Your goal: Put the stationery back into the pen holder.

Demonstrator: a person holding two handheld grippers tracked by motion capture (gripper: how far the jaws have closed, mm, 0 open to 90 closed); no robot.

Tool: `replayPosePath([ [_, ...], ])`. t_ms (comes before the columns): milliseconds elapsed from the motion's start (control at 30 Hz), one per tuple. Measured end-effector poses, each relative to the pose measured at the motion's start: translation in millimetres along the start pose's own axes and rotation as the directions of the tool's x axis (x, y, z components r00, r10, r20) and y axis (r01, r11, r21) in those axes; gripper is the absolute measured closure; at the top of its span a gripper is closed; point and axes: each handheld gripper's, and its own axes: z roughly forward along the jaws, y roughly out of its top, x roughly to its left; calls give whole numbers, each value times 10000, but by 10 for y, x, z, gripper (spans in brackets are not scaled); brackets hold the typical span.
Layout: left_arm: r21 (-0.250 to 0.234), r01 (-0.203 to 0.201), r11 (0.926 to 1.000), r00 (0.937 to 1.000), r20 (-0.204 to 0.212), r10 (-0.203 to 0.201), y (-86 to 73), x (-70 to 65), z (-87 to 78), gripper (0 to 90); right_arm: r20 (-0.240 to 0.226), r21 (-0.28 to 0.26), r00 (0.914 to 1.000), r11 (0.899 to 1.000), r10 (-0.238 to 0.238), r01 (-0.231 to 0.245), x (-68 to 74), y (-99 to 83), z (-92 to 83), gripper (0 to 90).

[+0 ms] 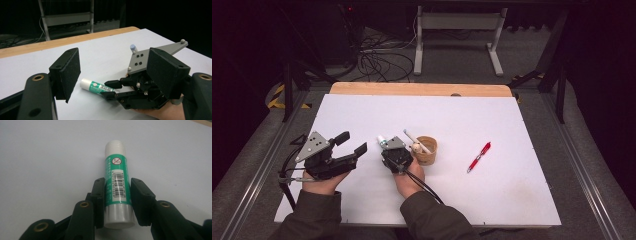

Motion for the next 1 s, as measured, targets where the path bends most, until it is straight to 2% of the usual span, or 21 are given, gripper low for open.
replayPosePath([
  [33,-13,18,10000,10000,-5,-18,-1,0,1,281,23,-85,9999,9999,129,-129,11,1,-5,665],
  [67,-10,24,10000,10000,-7,-24,-2,1,2,281,47,-140,10000,9999,18,-17,6,-2,-10,665],
  [300,37,29,10000,10000,-35,-29,-14,13,12,281,-48,-627,9999,9980,91,-93,27,-6,-83,666],
  [500,91,6,10000,10000,-52,-5,-23,18,22,281,-21,-1158,10000,9933,-34,31,46,25,-194,666],
  [1000,272,69,9996,9999,-112,-66,-49,23,54,281,-82,-2614,9985,9640,-533,493,97,89,-503,665],
])
